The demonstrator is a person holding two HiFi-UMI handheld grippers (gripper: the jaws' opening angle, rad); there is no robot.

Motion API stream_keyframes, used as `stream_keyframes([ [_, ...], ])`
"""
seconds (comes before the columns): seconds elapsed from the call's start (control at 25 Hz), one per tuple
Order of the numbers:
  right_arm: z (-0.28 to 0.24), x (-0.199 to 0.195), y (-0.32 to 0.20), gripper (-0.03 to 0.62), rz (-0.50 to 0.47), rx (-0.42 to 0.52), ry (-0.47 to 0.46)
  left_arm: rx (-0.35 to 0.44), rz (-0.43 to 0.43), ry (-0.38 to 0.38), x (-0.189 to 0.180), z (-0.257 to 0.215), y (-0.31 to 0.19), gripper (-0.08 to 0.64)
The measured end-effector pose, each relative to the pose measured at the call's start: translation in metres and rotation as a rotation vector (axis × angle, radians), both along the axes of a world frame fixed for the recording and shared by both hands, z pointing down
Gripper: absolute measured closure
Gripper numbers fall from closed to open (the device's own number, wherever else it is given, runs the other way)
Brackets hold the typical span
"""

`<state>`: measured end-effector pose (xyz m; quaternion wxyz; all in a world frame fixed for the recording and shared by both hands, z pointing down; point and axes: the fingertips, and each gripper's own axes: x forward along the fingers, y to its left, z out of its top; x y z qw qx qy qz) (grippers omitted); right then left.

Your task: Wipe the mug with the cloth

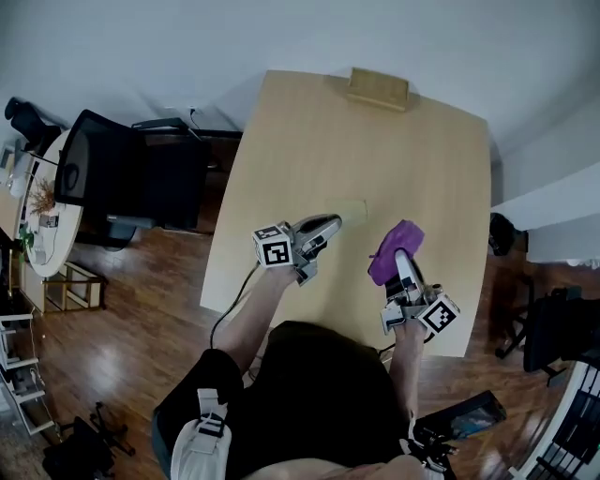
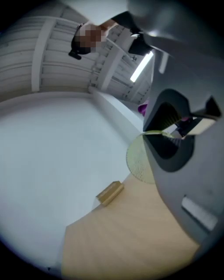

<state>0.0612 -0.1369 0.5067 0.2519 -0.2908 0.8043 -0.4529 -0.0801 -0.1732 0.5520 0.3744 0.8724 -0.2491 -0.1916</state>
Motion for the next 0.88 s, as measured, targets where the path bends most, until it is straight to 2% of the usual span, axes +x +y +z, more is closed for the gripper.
stream_keyframes([
  [0.08,-0.011,-0.016,0.003,0.531,-0.035,0.041,0.055,0.026,-0.038,0.009,-0.005,-0.013,0.027,0.518],
  [0.16,-0.019,-0.028,0.005,0.531,-0.052,0.076,0.149,0.065,-0.052,-0.004,-0.004,-0.024,0.048,0.518],
  [0.32,-0.037,-0.037,0.001,0.531,-0.026,0.132,0.260,0.139,-0.064,-0.020,0.004,-0.047,0.070,0.518],
  [0.44,-0.049,-0.029,-0.007,0.531,0.042,0.166,0.313,0.216,-0.040,-0.099,0.017,-0.056,0.078,0.518],
  [0.52,-0.048,-0.030,-0.011,0.531,0.049,0.175,0.359,0.291,-0.012,-0.149,0.028,-0.059,0.083,0.518],
  [0.6,-0.038,-0.038,-0.012,0.531,0.023,0.155,0.389,0.356,0.015,-0.195,0.040,-0.056,0.087,0.518],
  [0.72,-0.029,-0.053,-0.003,0.531,-0.031,0.135,0.389,0.397,0.057,-0.282,0.055,-0.048,0.090,0.516],
  [0.88,-0.032,-0.084,0.016,0.531,-0.175,0.159,0.388,0.457,0.112,-0.374,0.067,-0.033,0.091,0.517],
])
